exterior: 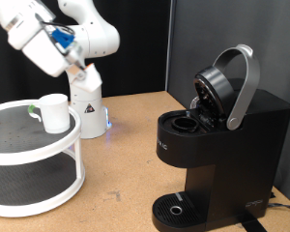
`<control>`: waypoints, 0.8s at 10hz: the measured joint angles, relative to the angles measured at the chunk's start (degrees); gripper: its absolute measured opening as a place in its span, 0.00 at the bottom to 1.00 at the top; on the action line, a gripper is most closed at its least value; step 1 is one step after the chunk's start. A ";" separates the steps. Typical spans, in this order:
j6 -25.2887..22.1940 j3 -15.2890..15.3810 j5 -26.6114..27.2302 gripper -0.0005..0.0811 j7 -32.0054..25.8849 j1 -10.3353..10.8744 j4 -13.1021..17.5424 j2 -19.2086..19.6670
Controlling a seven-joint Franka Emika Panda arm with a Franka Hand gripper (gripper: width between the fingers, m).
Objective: Make a cup of coffee with the keurig machine
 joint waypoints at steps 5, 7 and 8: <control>-7.32 0.68 2.02 0.11 0.85 4.95 6.33 5.79; -4.97 0.77 6.86 0.11 -2.33 5.51 6.13 5.75; -4.68 0.77 9.69 0.11 -4.81 6.47 6.41 5.85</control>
